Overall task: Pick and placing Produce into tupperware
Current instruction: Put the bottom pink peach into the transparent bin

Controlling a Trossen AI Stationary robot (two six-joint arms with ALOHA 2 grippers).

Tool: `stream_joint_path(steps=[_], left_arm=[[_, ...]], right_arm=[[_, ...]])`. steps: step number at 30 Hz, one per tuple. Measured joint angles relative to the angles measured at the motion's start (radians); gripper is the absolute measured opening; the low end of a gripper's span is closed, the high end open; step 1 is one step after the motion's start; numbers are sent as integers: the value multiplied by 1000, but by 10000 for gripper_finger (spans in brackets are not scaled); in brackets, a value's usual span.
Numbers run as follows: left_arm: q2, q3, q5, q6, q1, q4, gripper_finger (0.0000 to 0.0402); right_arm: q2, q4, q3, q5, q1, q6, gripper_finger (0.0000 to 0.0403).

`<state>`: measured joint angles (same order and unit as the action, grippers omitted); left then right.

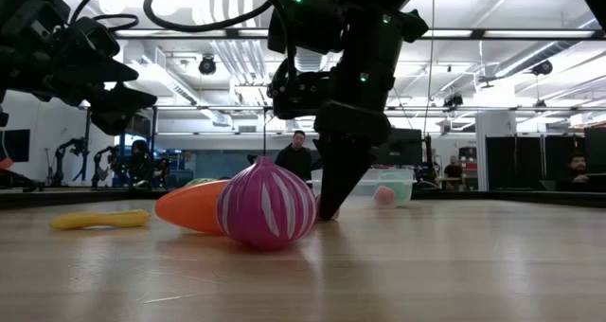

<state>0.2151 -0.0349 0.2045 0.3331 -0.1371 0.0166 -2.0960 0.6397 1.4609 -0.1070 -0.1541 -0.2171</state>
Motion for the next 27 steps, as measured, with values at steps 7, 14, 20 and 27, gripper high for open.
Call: stream_joint_path(steps=[7, 14, 20, 27], left_arm=[[0, 0, 0, 0, 0, 0, 208], [-1, 0, 0, 0, 0, 0, 208], [0, 0, 0, 0, 0, 0, 208], [-1, 0, 0, 0, 0, 0, 208]], right_arm=[[56, 17, 0, 1, 12, -134, 96], [255, 127, 1, -161, 47, -336, 97], [366, 472, -3, -231, 182, -574, 98], [329, 429, -4, -151, 333, -475, 99]])
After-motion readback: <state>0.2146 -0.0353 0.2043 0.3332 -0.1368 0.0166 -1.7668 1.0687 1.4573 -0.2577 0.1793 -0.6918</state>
